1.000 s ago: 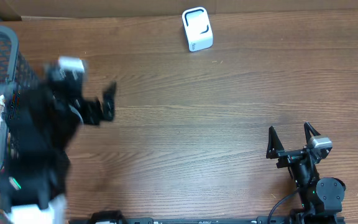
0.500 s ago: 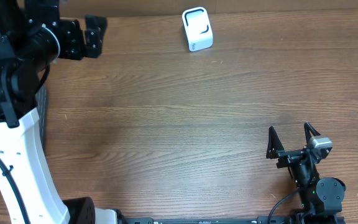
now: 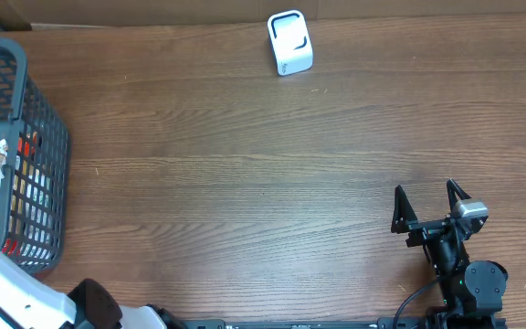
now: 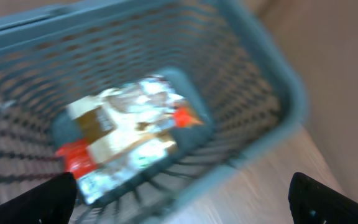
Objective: Scan the item barcode
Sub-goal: 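Move the left gripper over the grey basket and reach inside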
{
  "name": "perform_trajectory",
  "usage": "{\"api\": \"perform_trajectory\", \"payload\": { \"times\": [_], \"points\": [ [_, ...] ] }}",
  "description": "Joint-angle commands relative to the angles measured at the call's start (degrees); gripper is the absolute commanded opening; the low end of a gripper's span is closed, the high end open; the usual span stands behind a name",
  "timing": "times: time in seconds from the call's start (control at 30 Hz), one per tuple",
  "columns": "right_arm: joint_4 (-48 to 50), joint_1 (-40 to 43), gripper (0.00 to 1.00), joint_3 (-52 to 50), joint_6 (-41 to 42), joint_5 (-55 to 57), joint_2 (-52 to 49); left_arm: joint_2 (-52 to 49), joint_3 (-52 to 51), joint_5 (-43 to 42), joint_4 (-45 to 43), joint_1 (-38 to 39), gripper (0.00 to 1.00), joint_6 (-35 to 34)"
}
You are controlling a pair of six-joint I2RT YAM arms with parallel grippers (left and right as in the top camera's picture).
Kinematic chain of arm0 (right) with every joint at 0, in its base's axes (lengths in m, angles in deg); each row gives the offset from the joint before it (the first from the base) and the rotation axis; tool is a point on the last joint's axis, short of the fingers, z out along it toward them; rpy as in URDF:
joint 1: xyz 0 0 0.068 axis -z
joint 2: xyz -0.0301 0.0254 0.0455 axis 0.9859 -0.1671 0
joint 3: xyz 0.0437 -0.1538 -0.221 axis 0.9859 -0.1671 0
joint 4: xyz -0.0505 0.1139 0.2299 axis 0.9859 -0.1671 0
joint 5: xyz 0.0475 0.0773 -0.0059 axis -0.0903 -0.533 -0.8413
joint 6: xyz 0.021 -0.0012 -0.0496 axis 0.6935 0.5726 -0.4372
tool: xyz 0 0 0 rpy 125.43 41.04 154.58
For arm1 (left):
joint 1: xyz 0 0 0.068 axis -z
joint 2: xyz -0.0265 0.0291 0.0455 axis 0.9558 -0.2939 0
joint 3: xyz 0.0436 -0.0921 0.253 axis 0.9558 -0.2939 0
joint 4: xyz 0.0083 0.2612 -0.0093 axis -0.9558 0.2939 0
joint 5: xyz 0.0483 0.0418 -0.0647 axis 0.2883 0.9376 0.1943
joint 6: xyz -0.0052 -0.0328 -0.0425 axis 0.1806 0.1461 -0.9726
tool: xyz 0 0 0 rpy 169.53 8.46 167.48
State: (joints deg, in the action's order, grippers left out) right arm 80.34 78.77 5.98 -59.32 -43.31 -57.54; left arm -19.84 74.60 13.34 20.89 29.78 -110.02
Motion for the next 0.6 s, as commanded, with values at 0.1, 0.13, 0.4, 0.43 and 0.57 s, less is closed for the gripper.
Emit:
{"api": "perform_trajectory", "payload": {
  "times": [0.1,0.13,0.4,0.43,0.57],
  "points": [
    [0.24,-0.31,1.00,-0.59,0.20,-0.28,0.52,-3.85,-9.75,4.15,-4.96,-2.93,1.00,0.24],
    [0.24,-0.31,1.00,-0.59,0.20,-0.31,0.52,-4.50,-11.74,4.15,-6.56,-2.93,1.00,0.87],
    [0.24,-0.31,1.00,-0.59,0.20,-0.28,0.50,-12.55,-20.81,3.54,-16.39,-3.13,1.00,6.80],
    [0.24,-0.31,1.00,-0.59,0.20,-0.31,0.52,-14.16,-20.81,3.52,-17.25,-3.13,1.00,8.39],
    [0.24,-0.28,1.00,-0.59,0.20,-0.31,0.52,-20.17,-20.81,3.02,-19.61,-3.08,1.00,16.98]
  ]
}}
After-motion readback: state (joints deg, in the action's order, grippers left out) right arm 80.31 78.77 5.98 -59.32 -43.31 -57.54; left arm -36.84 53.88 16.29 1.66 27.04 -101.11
